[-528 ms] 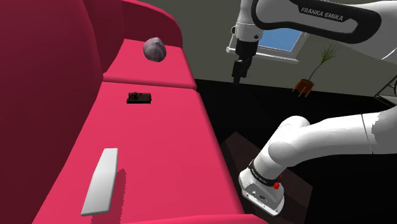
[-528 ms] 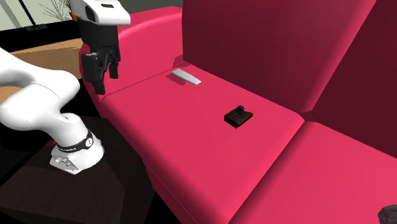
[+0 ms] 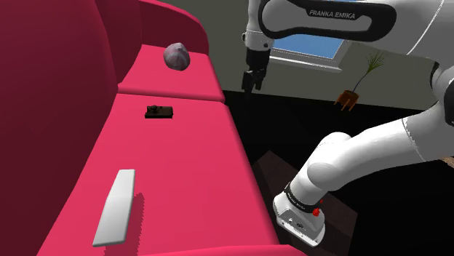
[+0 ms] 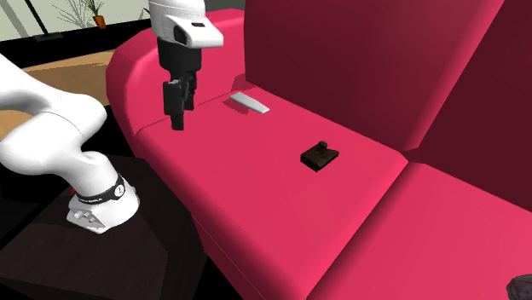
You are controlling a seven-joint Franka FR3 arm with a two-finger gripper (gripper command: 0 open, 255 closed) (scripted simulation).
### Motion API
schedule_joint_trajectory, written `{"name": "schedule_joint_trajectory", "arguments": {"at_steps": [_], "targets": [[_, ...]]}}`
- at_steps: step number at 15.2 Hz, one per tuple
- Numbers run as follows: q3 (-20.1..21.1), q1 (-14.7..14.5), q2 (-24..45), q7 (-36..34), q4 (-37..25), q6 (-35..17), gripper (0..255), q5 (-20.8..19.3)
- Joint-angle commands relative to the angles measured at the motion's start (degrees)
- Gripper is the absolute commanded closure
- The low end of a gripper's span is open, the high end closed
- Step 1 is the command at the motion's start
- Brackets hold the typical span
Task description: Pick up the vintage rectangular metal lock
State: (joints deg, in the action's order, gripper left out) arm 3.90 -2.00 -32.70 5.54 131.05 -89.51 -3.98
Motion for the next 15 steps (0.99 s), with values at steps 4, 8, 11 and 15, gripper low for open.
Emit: {"name": "schedule_joint_trajectory", "arguments": {"at_steps": [4, 8, 11, 15], "targets": [[2.4, -0.7, 10.2, -3.1, -4.5, -5.8, 0, 0.8], [4.1, -1.3, 18.4, -5.5, -9.4, -9.1, 0, 0.7], [5.3, -1.8, 24.7, -7.4, -13.9, -10.9, 0, 0.2], [6.5, -2.6, 33.2, -9.8, -20.9, -12.5, 0, -1.0]]}}
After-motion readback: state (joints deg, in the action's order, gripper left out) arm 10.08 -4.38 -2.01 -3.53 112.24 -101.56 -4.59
